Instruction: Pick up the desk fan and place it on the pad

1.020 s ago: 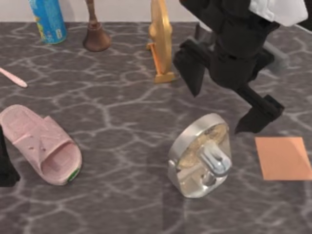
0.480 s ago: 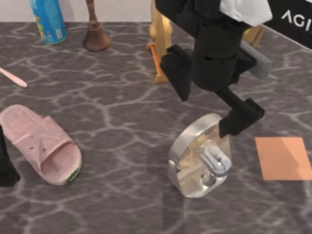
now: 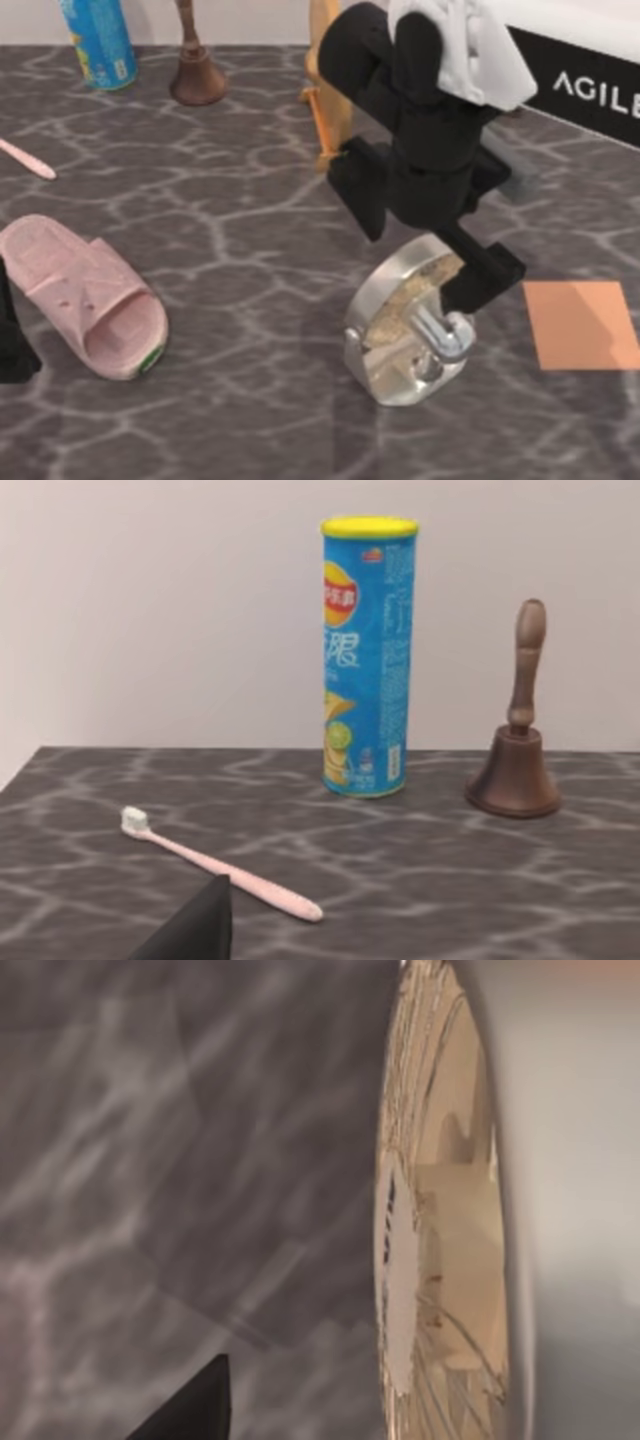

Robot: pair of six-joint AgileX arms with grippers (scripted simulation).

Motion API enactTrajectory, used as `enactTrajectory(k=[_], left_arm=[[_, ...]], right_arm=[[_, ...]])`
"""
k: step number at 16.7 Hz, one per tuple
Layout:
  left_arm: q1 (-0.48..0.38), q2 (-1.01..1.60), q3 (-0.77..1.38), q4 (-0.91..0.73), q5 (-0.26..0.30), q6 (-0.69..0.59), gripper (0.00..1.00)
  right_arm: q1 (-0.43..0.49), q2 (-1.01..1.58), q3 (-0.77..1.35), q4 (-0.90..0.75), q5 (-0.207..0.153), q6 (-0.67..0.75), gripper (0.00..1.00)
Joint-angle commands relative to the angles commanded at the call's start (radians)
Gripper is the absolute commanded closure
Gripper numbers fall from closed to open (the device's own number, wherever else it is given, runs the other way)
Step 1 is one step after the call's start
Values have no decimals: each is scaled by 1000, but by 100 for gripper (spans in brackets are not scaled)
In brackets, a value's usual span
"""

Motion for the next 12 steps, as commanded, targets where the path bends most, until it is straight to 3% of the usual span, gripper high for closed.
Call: enactTrajectory(k=[5,12], left_arm=[[0,0,0,0,0,0,0],[0,0,0,0,0,0,0]], right_arm=[[1,0,-17,17,0,1,0],[1,0,-17,17,0,1,53]])
